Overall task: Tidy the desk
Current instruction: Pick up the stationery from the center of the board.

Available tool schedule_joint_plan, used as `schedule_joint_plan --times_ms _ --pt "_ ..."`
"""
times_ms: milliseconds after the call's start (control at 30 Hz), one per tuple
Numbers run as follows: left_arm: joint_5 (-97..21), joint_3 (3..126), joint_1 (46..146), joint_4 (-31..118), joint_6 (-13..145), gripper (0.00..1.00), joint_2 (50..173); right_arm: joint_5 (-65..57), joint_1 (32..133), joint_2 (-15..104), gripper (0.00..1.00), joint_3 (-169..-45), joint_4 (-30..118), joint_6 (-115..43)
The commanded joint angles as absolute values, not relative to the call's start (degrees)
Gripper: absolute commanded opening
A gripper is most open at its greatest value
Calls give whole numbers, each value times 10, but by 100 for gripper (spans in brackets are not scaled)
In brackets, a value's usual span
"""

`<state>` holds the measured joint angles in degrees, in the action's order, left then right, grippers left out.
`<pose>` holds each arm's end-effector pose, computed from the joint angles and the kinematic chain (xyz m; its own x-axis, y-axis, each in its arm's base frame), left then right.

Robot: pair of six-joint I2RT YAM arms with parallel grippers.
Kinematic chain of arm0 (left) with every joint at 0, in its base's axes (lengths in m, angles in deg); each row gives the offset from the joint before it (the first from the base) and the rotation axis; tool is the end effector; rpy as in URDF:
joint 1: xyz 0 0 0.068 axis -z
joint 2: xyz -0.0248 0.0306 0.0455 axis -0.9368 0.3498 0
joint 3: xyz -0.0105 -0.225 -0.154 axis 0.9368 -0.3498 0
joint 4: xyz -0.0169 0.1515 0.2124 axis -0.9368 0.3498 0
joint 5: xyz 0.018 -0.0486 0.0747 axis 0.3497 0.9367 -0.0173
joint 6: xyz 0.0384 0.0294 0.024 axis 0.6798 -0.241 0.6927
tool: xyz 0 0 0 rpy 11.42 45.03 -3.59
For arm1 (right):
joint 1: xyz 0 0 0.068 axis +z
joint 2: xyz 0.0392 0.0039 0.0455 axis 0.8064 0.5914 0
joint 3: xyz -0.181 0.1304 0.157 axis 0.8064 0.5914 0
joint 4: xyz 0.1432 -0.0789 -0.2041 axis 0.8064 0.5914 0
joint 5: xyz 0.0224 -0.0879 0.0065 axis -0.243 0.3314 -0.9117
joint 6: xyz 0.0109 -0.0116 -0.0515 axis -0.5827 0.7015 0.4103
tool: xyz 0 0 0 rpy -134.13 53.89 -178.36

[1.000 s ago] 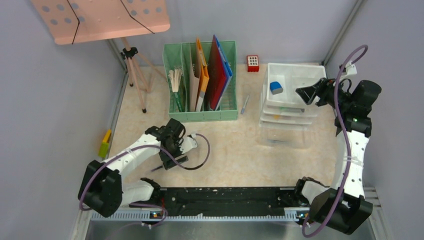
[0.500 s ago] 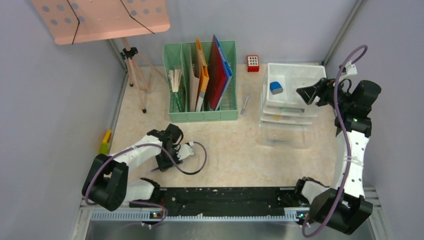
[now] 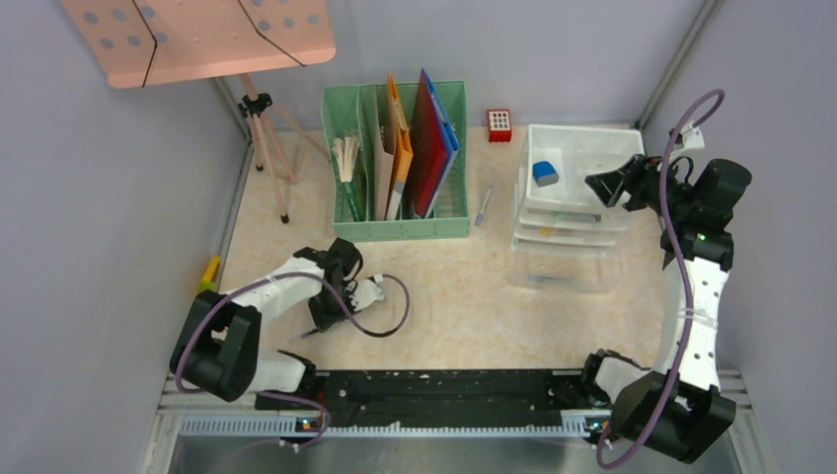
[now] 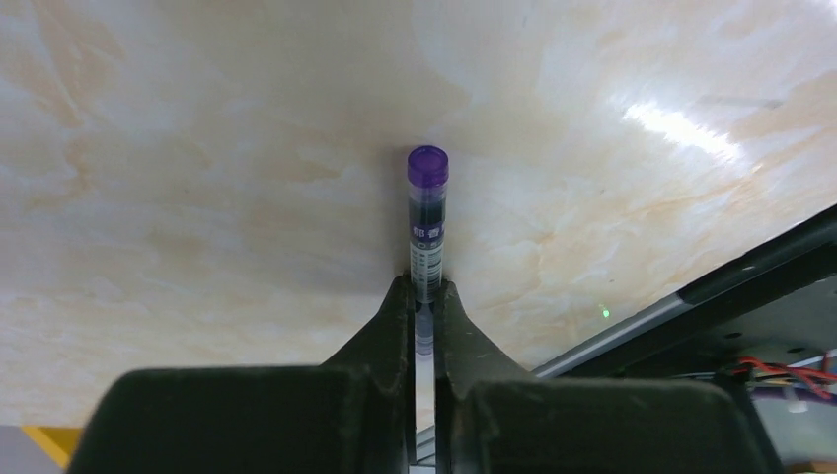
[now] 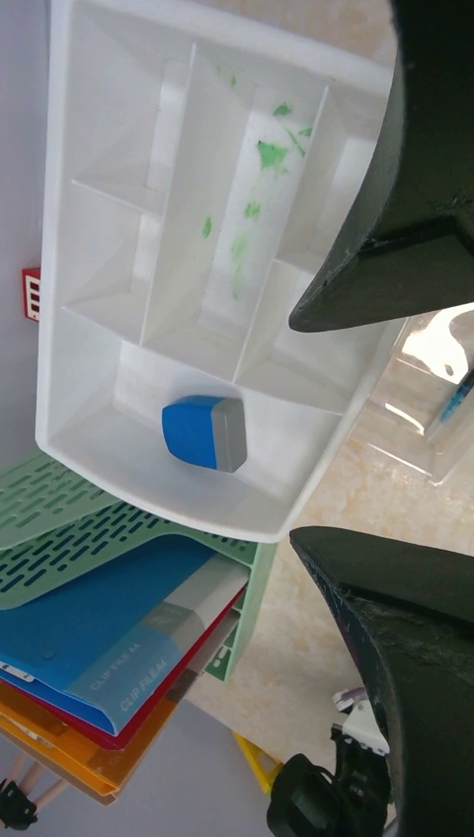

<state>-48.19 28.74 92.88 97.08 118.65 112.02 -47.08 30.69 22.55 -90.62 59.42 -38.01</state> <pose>0.1675 -0.0709 0.1502 -0.4289 0.9024 0.0411 0.9033 0.4288 0.0112 0.2152 -0.0619 0.3752 -0.3116 0.2408 -0.9192 -0.3871 0.8513 0.3542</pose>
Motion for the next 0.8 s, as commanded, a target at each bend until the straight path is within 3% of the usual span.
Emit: schedule_joint_plan --times_ms 0,400,767 --pt "-393 346 936 952 1161 0 1142 -467 303 227 71 -937 585 -373" --pt "-375 590 1116 1037 1067 0 1208 -450 303 234 70 -962 621 -353" --pt "-415 936 1253 1065 1044 0 1394 -392 302 255 70 -1031 700 -342"
